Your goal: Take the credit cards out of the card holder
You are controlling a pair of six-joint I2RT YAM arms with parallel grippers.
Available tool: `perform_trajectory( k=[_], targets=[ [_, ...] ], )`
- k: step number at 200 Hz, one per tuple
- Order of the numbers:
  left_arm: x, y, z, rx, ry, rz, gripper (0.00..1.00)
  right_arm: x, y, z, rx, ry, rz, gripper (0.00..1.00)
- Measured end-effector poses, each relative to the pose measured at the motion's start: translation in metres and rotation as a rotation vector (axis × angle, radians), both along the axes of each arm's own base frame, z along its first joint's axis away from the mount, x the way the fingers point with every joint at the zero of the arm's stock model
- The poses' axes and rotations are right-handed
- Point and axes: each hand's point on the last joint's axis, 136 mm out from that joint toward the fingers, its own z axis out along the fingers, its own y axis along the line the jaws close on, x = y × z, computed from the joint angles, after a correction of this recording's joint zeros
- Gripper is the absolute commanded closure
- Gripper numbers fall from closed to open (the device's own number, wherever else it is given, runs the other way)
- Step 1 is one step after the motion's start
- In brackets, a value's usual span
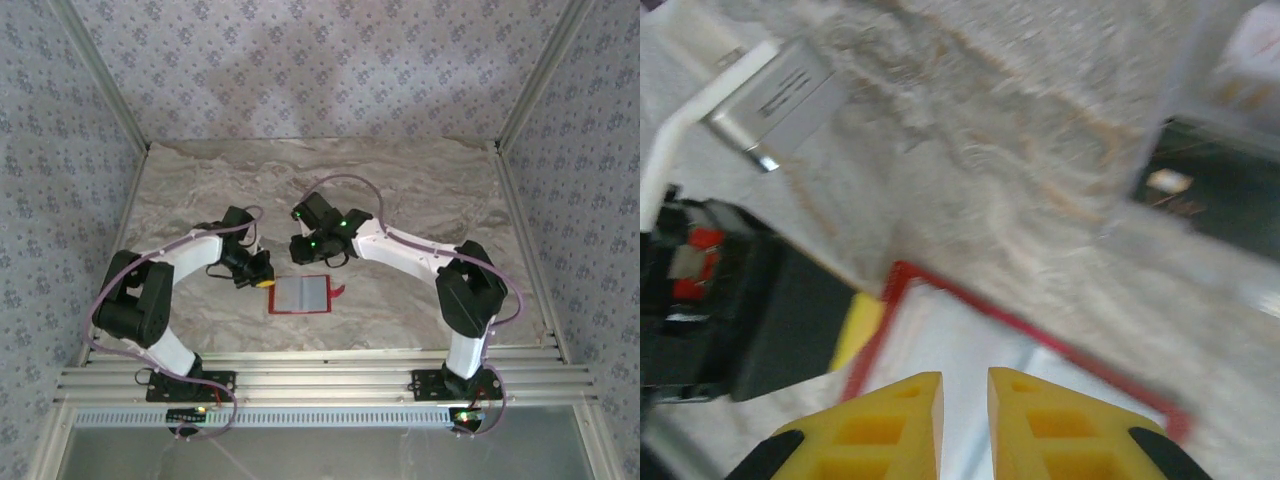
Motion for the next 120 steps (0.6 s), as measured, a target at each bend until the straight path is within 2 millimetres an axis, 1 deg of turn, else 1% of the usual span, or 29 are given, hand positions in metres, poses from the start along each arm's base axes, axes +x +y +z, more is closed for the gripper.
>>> perform_trajectory(
  k=[20,39,60,76,93,120],
  targets=[
    [-0.003,0.005,-0.002,-0.019,0.009,0.032,0.95,-0.017,0.018,-0.009,0.056,0.082,-0.019,0.76],
    [-0.007,0.012,-0.003,-0.024,0.018,0.055,0.95,-0.031,0.032,-0.030,0.065,0.167,-0.027,0.75],
    [-0.009,0.015,-0.001,-0.034,0.015,0.064,0.97,-0.043,0.040,-0.057,0.039,0.236,-0.028,0.75],
    [-0.011,0.014,0.001,-0.047,0.011,0.063,0.97,-0.051,0.042,-0.071,0.021,0.276,-0.032,0.75],
    [-0.015,0.013,0.001,-0.063,0.014,0.068,0.99,-0.057,0.043,-0.077,0.012,0.297,-0.031,0.75],
    [-0.020,0.010,0.001,-0.080,0.027,0.076,0.99,-0.060,0.044,-0.079,0.008,0.307,-0.037,0.75]
  ],
)
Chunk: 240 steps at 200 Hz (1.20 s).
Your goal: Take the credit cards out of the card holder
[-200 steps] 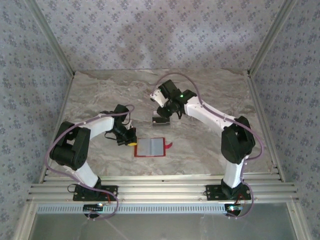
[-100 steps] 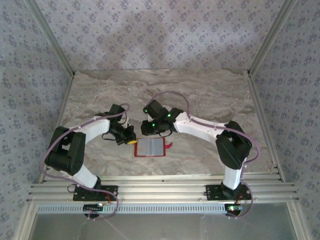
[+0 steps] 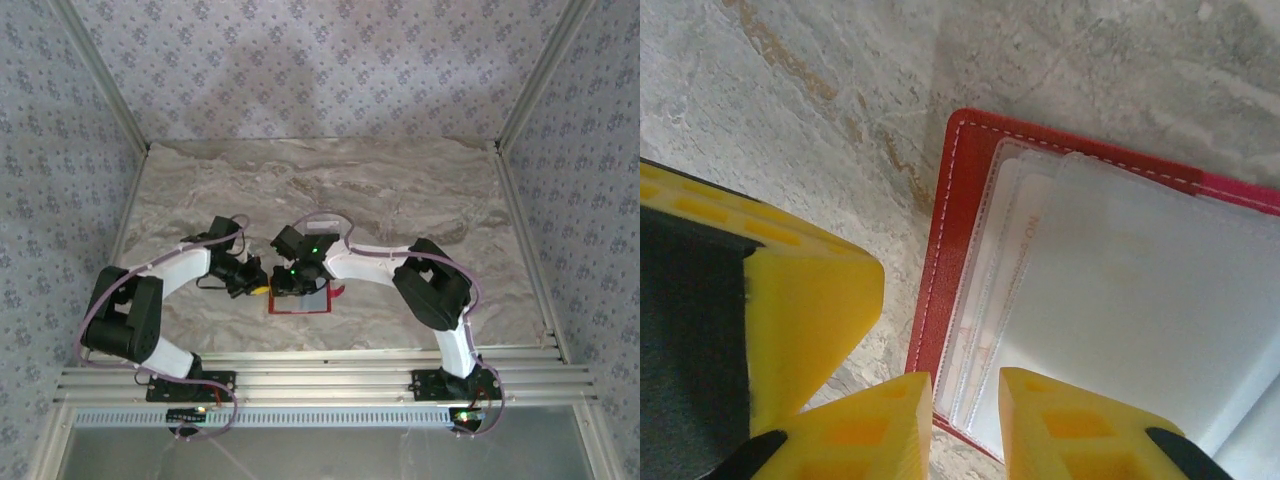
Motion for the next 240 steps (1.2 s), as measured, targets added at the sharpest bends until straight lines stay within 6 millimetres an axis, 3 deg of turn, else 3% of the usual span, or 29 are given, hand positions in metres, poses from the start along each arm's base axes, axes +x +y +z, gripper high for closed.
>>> perform_trajectory(
  k=[57,125,240],
  targets=[
    [-0.004,-0.011,-0.001,-0.029,0.004,-0.006,1.00,-0.005,-0.017,-0.017,-0.084,0.026,-0.015,0.78],
    [-0.010,-0.024,-0.012,-0.029,0.035,-0.035,1.00,-0.006,-0.022,-0.020,-0.122,0.012,-0.022,0.79],
    [-0.010,-0.022,-0.020,0.019,0.035,-0.072,1.00,-0.008,-0.052,-0.021,-0.264,-0.011,-0.068,0.52]
  ],
)
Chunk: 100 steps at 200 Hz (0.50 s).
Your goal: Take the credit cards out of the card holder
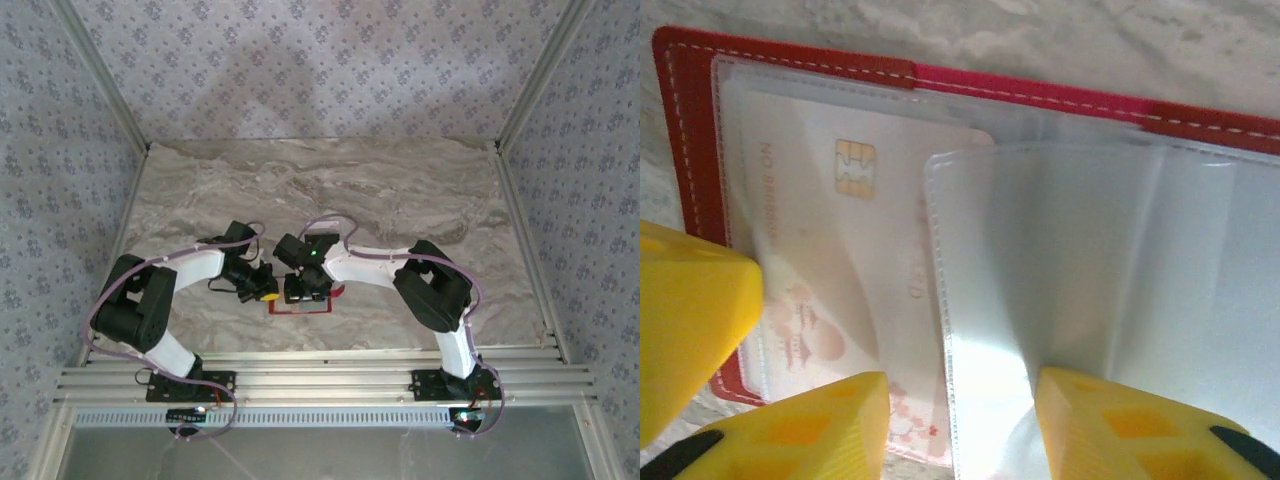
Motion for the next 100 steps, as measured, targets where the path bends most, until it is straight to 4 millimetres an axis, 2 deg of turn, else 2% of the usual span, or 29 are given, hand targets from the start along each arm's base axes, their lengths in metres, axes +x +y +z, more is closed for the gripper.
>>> perform_trajectory(
  k=[53,100],
  targets=[
    [0.001,0.000,0.000,0.006,0.007,-0.009,1.00,0.001,-0.018,0.003,-0.068,-0.017,-0.019,0.48],
    [0.000,0.001,0.001,0.011,0.012,-0.009,1.00,0.003,-0.054,0.005,-0.161,-0.025,-0.065,0.48]
  ],
)
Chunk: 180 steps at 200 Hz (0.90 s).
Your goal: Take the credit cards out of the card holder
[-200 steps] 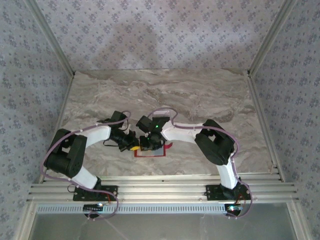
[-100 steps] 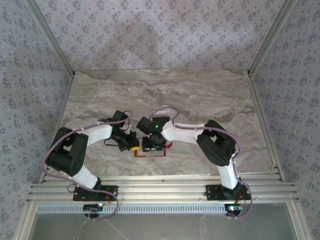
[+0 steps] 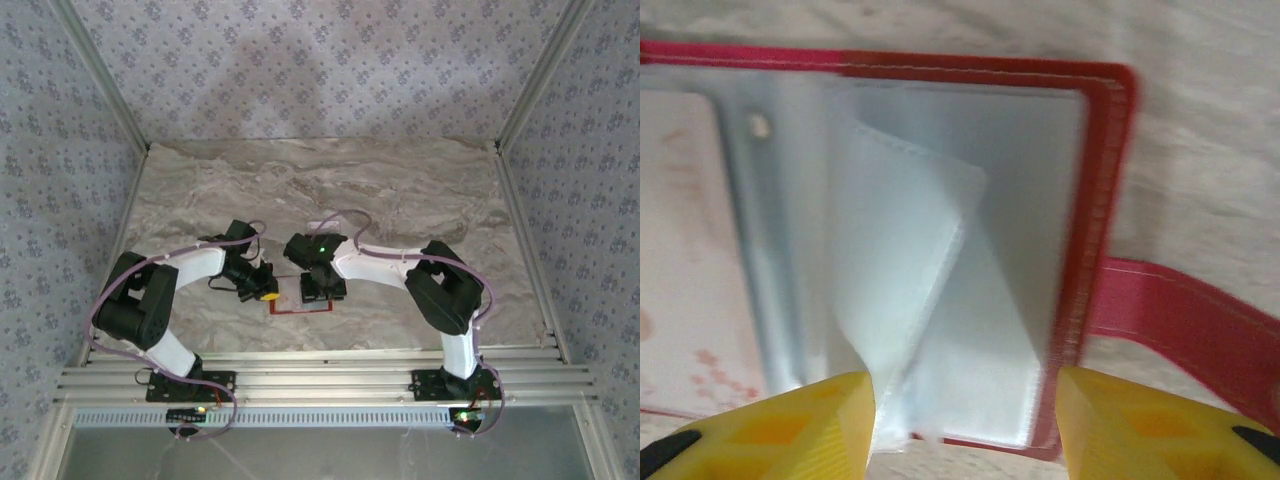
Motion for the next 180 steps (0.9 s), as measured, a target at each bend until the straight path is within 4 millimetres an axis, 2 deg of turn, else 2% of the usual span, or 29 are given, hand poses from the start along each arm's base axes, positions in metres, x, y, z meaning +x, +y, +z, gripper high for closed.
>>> perform_trajectory(
  k=[47,123,149,180],
  targets=[
    [0.000,0.004,0.000,0.027,0.006,0.000,1.00,0.001,-0.031,0.000,-0.079,-0.010,-0.033,0.48],
    [-0.002,0.004,0.002,0.043,0.011,-0.008,1.00,0.007,-0.055,0.022,-0.137,-0.064,-0.057,0.51],
    [-0.004,0.003,0.002,0.045,0.017,-0.014,1.00,0.010,-0.041,0.032,-0.052,-0.076,-0.056,0.54],
    [-0.004,0.003,0.002,0.046,0.017,-0.014,1.00,0.014,0.008,0.047,0.176,-0.076,-0.025,0.56]
  ],
)
